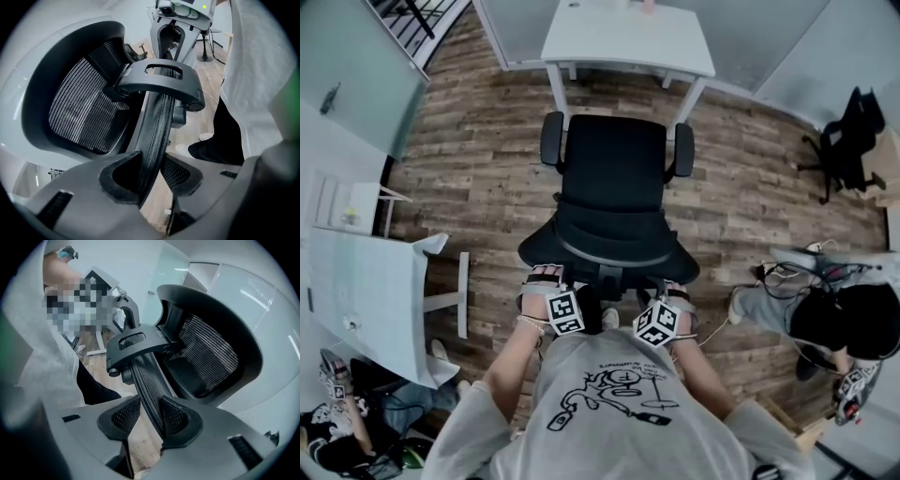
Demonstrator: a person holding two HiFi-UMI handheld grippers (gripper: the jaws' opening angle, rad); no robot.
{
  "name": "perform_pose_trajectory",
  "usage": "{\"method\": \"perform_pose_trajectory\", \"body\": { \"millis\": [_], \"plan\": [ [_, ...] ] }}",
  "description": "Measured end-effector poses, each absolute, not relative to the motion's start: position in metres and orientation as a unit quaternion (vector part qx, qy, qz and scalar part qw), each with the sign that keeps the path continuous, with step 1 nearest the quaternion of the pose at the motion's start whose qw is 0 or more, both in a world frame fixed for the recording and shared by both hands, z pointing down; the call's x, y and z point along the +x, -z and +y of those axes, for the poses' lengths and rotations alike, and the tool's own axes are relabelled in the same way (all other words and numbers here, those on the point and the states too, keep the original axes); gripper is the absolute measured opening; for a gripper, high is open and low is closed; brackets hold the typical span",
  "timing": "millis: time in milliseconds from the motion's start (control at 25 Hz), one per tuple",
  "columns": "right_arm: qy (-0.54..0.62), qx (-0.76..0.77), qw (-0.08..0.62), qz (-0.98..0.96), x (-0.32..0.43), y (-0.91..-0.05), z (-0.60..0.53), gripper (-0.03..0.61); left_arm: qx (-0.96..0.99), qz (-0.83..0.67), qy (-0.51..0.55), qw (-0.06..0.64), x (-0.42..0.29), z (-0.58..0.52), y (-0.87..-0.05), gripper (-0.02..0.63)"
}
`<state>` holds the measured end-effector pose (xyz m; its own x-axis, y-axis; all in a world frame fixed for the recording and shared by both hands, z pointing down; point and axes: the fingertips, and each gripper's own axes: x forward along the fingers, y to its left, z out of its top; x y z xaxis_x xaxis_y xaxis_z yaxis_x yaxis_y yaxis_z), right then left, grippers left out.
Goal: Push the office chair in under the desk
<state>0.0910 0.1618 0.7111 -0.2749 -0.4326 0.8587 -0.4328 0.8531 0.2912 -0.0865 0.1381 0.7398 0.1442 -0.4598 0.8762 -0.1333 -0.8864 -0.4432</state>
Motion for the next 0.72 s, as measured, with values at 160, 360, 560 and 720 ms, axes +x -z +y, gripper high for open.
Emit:
{"method": "perform_pose_trajectory", "body": {
  "millis": [160, 360, 560, 720],
  "plan": [
    [-0.004, 0.270, 0.537, -0.799, 0.088, -0.712, 0.157, 0.155, -0.750, 0.190, 0.621, 0.128, -0.089, 0.132, -0.741, 0.138],
    [-0.008, 0.275, 0.539, -0.796, 0.080, -0.714, 0.147, 0.155, -0.751, 0.187, 0.621, 0.126, -0.097, 0.120, -0.743, 0.140],
    [-0.020, 0.279, 0.546, -0.790, 0.080, -0.713, 0.130, 0.155, -0.755, 0.181, 0.616, 0.132, -0.096, 0.102, -0.742, 0.140],
    [-0.033, 0.282, 0.550, -0.786, 0.082, -0.716, 0.112, 0.156, -0.759, 0.177, 0.610, 0.142, -0.094, 0.084, -0.742, 0.140]
  ]
}}
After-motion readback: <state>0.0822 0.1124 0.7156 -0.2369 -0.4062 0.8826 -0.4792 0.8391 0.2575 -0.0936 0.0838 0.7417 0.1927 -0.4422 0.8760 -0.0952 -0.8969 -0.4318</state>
